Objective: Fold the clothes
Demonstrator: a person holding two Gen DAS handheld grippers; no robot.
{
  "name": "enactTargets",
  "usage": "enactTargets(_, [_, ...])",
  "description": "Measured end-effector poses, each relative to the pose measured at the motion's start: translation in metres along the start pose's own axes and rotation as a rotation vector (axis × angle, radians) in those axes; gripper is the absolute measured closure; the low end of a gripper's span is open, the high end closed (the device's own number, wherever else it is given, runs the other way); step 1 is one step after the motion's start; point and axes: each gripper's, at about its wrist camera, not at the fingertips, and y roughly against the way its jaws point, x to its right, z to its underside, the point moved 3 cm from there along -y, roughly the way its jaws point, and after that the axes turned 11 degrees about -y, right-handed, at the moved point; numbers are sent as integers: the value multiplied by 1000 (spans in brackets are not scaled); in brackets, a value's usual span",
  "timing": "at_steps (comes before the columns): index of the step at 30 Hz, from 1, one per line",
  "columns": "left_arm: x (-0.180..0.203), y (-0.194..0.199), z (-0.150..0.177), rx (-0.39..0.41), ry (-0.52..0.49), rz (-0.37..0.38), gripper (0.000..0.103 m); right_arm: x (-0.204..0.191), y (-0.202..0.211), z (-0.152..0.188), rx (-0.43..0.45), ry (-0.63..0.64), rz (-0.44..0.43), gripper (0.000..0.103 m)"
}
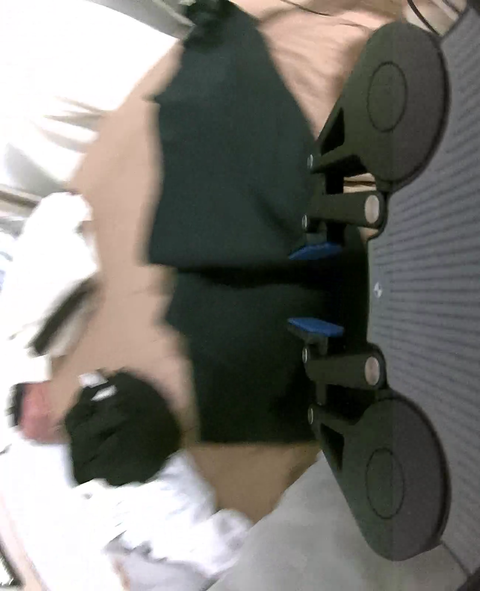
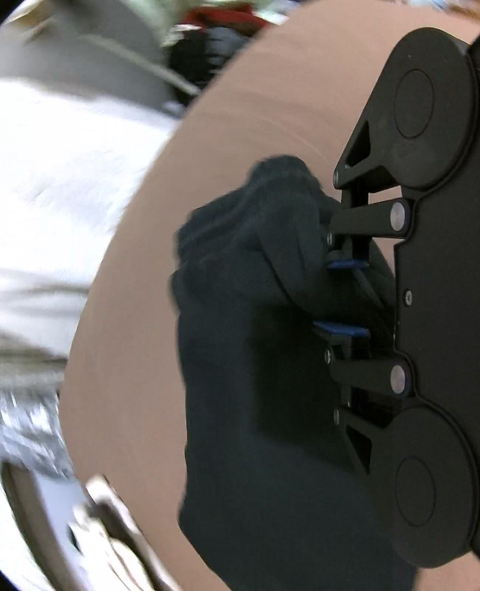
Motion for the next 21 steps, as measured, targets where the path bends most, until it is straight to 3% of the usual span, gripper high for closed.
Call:
enactTargets(2, [-16, 17, -16, 109, -2, -29, 45, -23, 11, -2, -18, 9, -41, 45])
enactTargets(4, [-32, 10, -25, 140, -3, -70, 42, -46, 22, -4, -35, 18, -83, 45])
enactTargets(6, [-44, -16, -29, 94, 13, -67, 42, -70, 33, -6, -53, 27, -124, 45])
enactTargets(10, [-41, -86, -30, -13, 0, 67, 37, -116, 55, -10, -88, 45, -207, 42])
enactTargets(14, [-33, -146, -18, -184, -59, -34, 33, -133, 37, 32, -106, 51, -245, 43])
enactTargets(16, [-31, -154, -10, -216, -39, -61, 33, -133, 37, 53, -110, 84, -238, 43])
enactTargets(17, [-31, -157, -6, -217, -25, -61, 46, -133, 38, 63, -111, 99, -235, 43])
enactTargets(19, [-27, -148, -2, -180, -6, -48, 92, -129, 45, 70, -104, 98, -227, 43])
enactTargets(21, [-12, -123, -5, -114, -47, -96, 94, -125, 53, 72, -89, 93, -223, 43])
